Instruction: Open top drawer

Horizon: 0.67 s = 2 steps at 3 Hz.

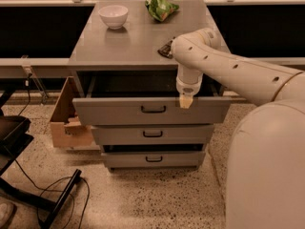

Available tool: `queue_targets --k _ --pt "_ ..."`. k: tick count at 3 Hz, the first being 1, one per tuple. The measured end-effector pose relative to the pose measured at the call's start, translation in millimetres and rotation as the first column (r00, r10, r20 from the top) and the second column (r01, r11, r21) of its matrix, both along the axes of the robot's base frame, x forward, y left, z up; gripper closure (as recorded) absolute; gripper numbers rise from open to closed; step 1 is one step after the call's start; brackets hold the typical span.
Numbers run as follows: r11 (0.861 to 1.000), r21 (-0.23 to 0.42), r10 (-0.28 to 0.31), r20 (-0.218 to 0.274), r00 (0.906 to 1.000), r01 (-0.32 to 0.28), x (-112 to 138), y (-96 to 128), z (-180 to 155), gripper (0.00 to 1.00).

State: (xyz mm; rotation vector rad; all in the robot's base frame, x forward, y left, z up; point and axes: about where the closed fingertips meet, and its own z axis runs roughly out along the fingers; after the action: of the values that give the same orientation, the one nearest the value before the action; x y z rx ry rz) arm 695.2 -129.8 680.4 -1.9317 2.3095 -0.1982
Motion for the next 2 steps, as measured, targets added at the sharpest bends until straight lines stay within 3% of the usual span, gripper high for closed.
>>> queue_targets --k 2 --pt "1.000 0.000 0.000 0.000 1.0000 0.000 0.0 0.0 4.2 0.58"
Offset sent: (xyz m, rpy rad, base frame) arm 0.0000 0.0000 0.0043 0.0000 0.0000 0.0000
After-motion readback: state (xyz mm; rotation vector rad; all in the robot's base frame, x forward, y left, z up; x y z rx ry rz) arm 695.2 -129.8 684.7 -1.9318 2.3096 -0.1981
